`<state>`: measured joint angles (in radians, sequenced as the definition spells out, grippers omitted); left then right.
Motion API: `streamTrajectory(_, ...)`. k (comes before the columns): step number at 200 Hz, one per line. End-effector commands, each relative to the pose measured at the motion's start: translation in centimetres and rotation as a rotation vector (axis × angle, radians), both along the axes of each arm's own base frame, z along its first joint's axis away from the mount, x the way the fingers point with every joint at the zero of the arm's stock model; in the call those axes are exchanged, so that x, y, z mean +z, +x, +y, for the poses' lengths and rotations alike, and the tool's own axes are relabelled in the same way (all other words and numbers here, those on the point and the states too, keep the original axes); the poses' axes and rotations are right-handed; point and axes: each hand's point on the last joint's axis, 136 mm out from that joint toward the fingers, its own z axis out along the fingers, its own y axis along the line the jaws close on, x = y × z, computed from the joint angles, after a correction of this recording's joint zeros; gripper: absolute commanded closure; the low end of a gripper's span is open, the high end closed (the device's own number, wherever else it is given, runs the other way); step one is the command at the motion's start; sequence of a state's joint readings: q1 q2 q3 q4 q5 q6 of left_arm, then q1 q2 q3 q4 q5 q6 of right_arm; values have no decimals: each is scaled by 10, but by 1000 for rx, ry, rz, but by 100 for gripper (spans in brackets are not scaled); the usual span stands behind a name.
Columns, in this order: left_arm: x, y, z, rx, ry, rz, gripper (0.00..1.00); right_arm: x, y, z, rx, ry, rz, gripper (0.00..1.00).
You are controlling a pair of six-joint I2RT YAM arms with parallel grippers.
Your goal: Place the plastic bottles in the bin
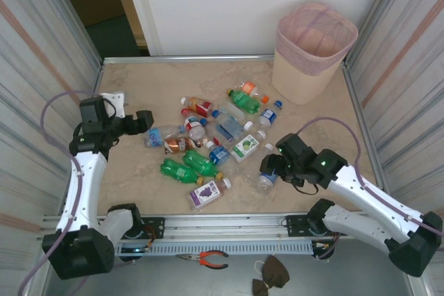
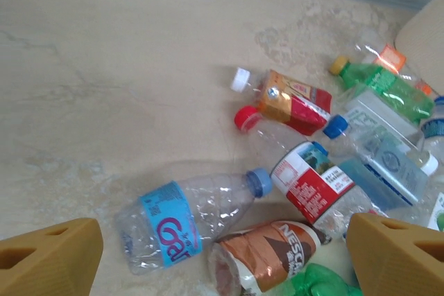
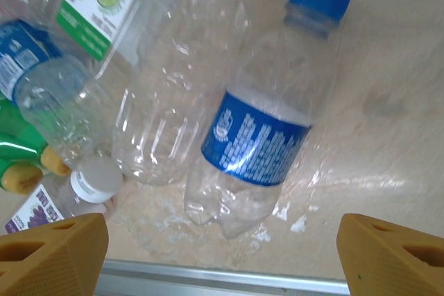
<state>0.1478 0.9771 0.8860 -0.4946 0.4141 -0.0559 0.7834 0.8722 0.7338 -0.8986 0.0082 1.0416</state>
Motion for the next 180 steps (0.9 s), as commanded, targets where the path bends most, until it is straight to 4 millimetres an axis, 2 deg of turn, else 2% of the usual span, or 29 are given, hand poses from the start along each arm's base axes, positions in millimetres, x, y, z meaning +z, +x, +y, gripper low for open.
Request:
streamTrajectory(1, 6, 0, 2, -3, -40, -43, 9, -16, -6, 0, -114, -7, 56, 14)
streamTrajectory(48, 6, 1, 4, -2, -52, -42, 10, -36, -6, 12, -169, 40, 85, 12)
streamTrajectory(106, 7, 2, 9, 6, -70, -52, 11, -51, -9, 7, -221, 58, 104, 14)
streamTrajectory(180, 4, 4, 6, -15, -95, -43, 11, -66, -13, 6, -231, 63, 136, 19)
